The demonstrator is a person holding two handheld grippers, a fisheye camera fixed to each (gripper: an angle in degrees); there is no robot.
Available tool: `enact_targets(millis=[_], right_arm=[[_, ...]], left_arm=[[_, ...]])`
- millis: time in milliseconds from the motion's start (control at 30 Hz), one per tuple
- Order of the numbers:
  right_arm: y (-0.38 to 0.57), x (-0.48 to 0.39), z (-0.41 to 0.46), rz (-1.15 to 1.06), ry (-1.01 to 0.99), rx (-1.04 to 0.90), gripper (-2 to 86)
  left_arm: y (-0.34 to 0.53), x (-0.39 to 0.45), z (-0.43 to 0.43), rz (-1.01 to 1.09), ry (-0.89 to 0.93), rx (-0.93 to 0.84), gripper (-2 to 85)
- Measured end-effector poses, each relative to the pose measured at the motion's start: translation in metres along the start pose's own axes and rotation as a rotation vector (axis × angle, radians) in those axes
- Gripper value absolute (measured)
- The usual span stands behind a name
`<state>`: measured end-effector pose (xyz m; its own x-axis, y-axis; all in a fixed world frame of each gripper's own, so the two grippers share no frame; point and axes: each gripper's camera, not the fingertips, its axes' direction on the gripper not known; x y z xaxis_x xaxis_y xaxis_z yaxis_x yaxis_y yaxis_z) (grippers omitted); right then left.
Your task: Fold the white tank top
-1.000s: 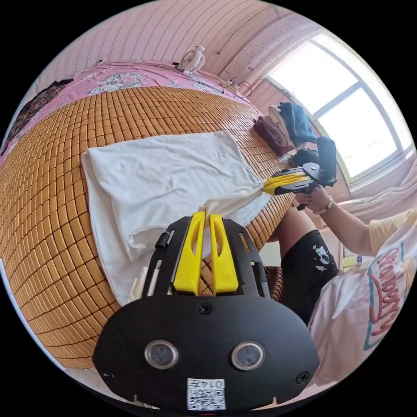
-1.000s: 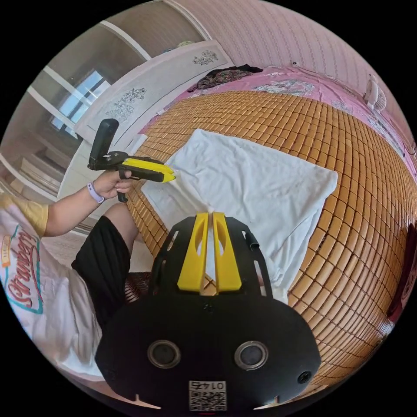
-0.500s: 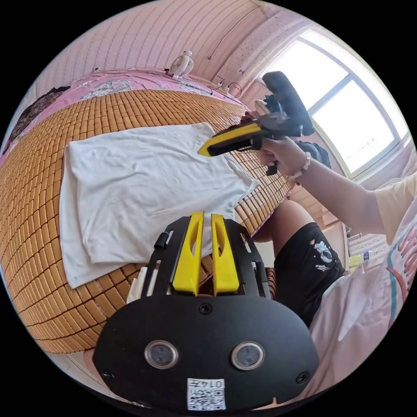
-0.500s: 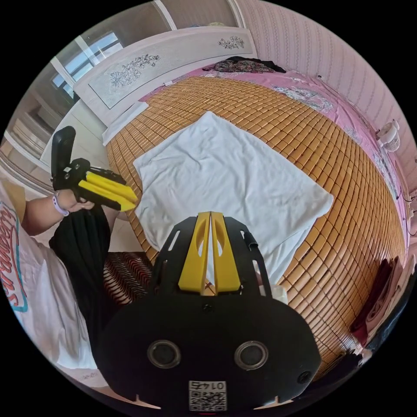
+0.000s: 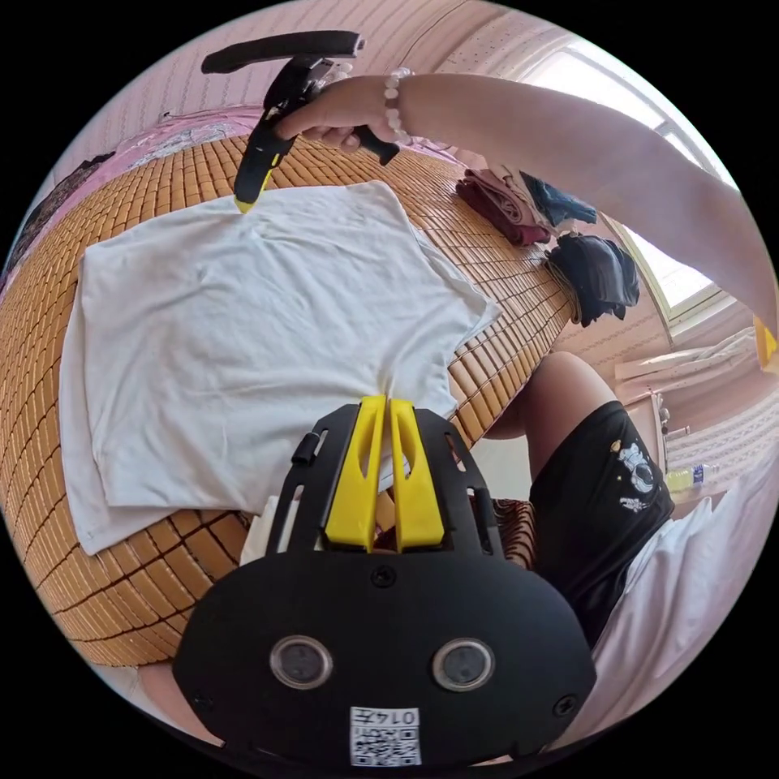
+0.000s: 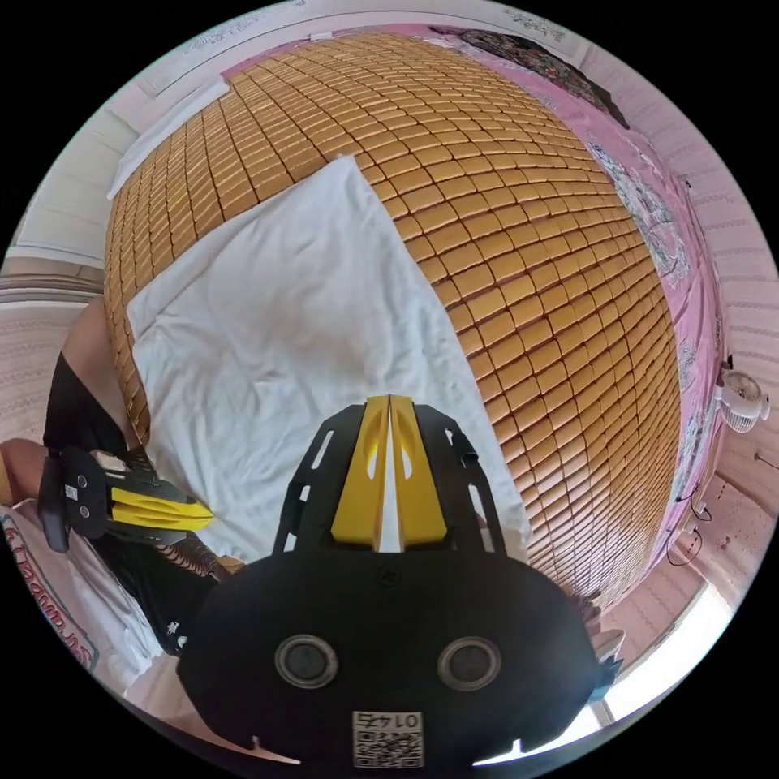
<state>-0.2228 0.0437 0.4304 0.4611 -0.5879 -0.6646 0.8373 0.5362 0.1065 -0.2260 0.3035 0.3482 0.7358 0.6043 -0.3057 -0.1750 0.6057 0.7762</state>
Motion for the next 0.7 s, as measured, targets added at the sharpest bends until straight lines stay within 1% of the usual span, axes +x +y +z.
enact_targets(millis=[67, 100, 167, 200, 267, 333, 367, 433, 467, 533, 633, 700], right_arm=[[-0.009, 0.015, 0.01, 0.041, 0.019, -0.022, -1.0], [-0.011, 0.019, 0.02, 0.015, 0.023, -0.051, -1.0], [-0.005, 0.029, 0.015, -0.019, -0.001, -0.04, -1.0], [0.003, 0.04, 0.009, 0.013, -0.04, -0.022, -1.0], [0.033, 0.058, -0.007, 0.109, -0.053, 0.074, -0.9], [0.102, 0.074, -0.03, 0.255, -0.174, 0.266, -0.8], [0.124, 0.075, -0.035, 0.303, -0.197, 0.31, -0.7], [0.221, 0.067, -0.04, 0.448, -0.232, 0.435, -0.1], [0.245, 0.064, -0.037, 0.492, -0.227, 0.447, 0.2], [0.33, 0.051, -0.016, 0.652, -0.238, 0.413, 3.7], [0.408, 0.04, 0.009, 0.809, -0.293, 0.39, 8.2], [0.434, 0.037, 0.026, 0.84, -0.361, 0.38, 7.9]], left_arm=[[0.008, 0.005, -0.002, 0.007, 0.004, 0.012, -0.2], [0.01, 0.007, -0.002, 0.013, 0.005, 0.012, 0.2], [0.019, 0.019, -0.006, 0.059, 0.015, 0.014, 2.4], [0.022, 0.022, -0.008, 0.067, 0.019, 0.021, 3.0], [0.035, 0.04, -0.022, 0.121, 0.064, 0.078, 4.3], [0.04, 0.056, -0.032, 0.161, 0.1, 0.137, 4.9], [0.039, 0.068, -0.036, 0.194, 0.12, 0.166, 5.3], [0.032, 0.086, -0.035, 0.246, 0.126, 0.195, 6.5], [0.025, 0.098, -0.03, 0.276, 0.123, 0.203, 7.7], [0.011, 0.115, -0.018, 0.317, 0.119, 0.194, 9.7], [-0.016, 0.146, 0.008, 0.397, 0.09, 0.157, 12.0], [-0.031, 0.164, 0.025, 0.426, 0.03, 0.139, 14.1]])
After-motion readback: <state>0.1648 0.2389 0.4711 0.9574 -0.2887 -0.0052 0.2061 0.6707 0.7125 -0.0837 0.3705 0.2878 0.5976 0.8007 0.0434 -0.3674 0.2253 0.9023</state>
